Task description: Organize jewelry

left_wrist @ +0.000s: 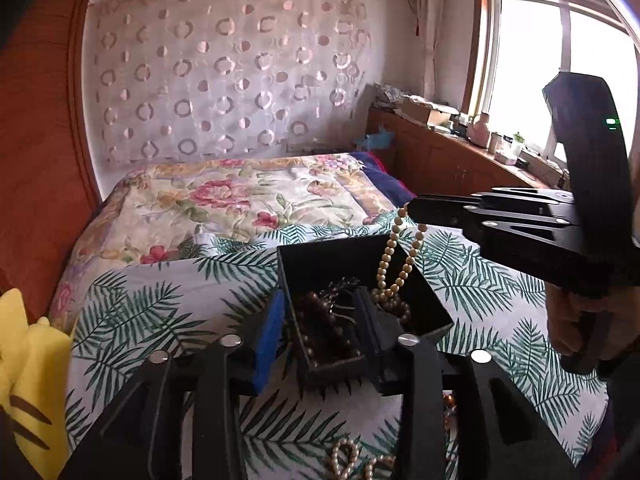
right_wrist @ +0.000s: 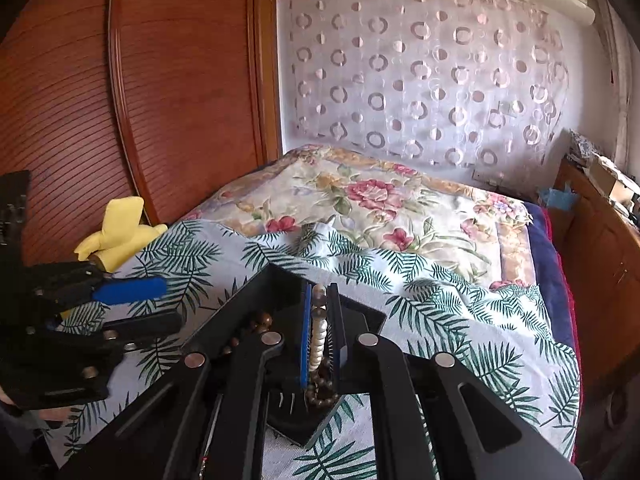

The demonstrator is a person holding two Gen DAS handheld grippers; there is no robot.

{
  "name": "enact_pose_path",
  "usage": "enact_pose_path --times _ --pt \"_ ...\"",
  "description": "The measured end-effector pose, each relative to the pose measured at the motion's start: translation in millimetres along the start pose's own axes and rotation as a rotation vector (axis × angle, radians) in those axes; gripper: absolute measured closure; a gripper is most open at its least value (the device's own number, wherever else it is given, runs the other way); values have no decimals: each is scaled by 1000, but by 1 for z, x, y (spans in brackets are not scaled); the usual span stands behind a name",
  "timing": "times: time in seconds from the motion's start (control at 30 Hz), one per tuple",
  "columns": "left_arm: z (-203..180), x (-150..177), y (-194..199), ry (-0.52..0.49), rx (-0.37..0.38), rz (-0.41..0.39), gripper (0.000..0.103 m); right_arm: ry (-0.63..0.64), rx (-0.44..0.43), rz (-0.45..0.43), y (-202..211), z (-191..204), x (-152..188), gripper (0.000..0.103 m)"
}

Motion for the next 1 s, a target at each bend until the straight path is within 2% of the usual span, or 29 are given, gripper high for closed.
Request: enact_pose_path --times 0.03,0.13,0.2,0.27,0.3,0.4,0.57,0.77,0.8,0.87,1.0 --pt "1 3 3 3 -3 -7 51 3 1 0 -1 1 1 94" --pt "3 11 12 0 -18 -23 45 1 -6 1 -2 0 1 94" --pt "5 15 18 0 -23 -32 39 0 -14 -4 -1 1 1 89" --pt "6 20 24 5 -23 -43 33 0 -23 -11 2 1 2 78" --pt "6 21 26 7 -24 -46 28 2 -25 -14 3 1 4 77" --pt "7 27 35 6 -40 -60 24 -1 -33 -19 10 5 8 77" --pt "8 38 51 10 -55 -95 9 -4 -53 -20 28 17 31 77" --pt "10 56 64 8 -81 -114 8 -20 -87 5 43 29 71 76" --pt "11 60 65 8 -82 -112 8 -21 -88 12 45 31 78 74" --pt "13 66 67 14 -82 -105 8 -27 -92 22 47 33 91 62" --pt "14 78 69 14 -84 -84 8 -36 -96 48 50 36 115 59"
Point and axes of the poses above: each gripper's, at about its wrist camera, not at the fingertips, and y roughly against the way its jaws point, z to its left, x to its underside, the point moved 1 cm from there along -y, roughly the way its jaws point, and after that the axes turned 15 degrees about -x, right-handed, at the moved point
